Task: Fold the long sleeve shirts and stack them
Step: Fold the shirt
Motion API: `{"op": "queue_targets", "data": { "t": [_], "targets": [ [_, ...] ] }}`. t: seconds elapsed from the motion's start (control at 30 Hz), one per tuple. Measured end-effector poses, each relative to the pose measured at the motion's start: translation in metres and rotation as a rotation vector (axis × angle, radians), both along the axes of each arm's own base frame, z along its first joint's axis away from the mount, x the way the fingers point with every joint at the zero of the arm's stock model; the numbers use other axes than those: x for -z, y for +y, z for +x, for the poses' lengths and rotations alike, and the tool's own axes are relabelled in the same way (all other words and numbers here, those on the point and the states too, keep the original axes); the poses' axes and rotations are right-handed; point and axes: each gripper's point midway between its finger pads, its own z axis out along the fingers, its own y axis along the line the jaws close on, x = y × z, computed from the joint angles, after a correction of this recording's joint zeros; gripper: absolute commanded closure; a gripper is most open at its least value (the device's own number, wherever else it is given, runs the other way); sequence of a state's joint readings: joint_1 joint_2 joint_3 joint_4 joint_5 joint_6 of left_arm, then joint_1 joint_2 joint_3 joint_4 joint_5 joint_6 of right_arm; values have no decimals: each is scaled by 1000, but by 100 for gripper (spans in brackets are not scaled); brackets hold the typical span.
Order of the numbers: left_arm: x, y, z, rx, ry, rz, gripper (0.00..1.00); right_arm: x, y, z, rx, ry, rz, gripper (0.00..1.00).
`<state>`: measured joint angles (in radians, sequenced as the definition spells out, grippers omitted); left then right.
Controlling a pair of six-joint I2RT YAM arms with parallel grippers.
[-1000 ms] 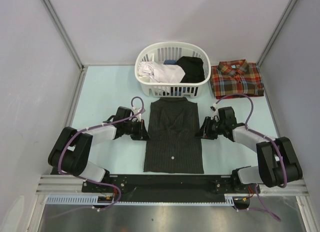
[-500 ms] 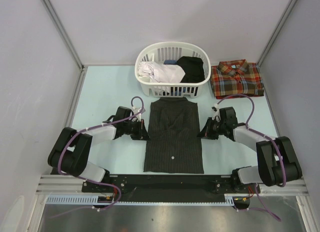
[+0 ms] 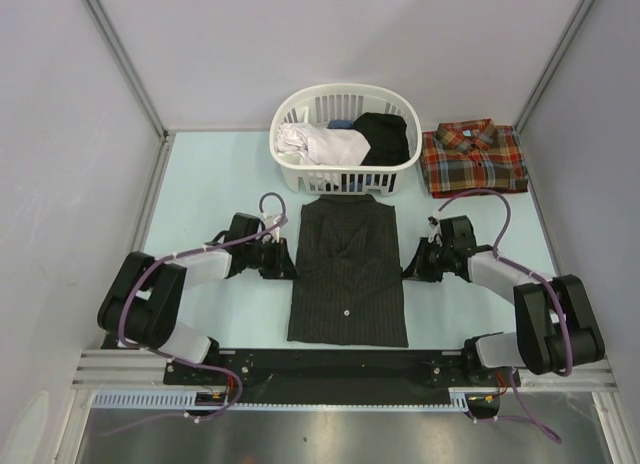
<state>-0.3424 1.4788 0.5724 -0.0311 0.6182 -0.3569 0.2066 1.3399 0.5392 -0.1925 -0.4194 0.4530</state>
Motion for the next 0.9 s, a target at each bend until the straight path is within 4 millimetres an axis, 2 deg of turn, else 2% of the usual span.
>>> {"op": "queue_targets", "data": {
  "t": [0.03, 0.13, 0.17, 0.2, 0.27, 0.3, 0.37, 0.43, 0.47, 0.53, 0.57, 0.67, 0.8, 0.9],
  "targets": [
    [6, 4, -1, -8, 23, 13, 54, 2, 0, -2, -5, 17, -2, 76],
    [1, 9, 1, -18, 26, -4, 39, -6, 0, -1, -32, 26, 17, 57],
    [-8, 9, 1, -12, 10, -24, 27, -14, 1, 0, -38, 15, 32, 51],
    [-21, 8, 1, -5, -19, -54, 22, -26, 3, 2, -49, -17, 54, 38],
    [-60, 1, -2, 26, -129, -137, 15, -61, 11, 4, -66, -121, 117, 24],
    [-82, -4, -6, 48, -191, -190, 14, -80, 17, 1, -78, -179, 152, 13],
    [-110, -17, -19, 101, -270, -272, 13, -121, 38, -9, -137, -313, 241, 3],
    [-120, -35, -41, 171, -274, -349, 12, -140, 64, -28, -213, -358, 328, 0],
    [-117, -44, -53, 198, -245, -374, 6, -143, 80, -41, -261, -352, 380, 0],
    [-99, -54, -76, 220, -135, -405, 4, -127, 102, -66, -315, -243, 444, 0],
    [-83, -55, -87, 215, -63, -399, 3, -113, 107, -75, -316, -175, 448, 0],
    [-44, -50, -107, 158, 125, -343, 0, -67, 109, -97, -274, 36, 424, 0],
    [-15, -43, -103, 82, 235, -283, 1, -26, 100, -107, -182, 208, 375, 0],
    [-17, -44, -98, 80, 299, -305, 1, -23, 97, -102, -132, 273, 405, 0]
  ]
}}
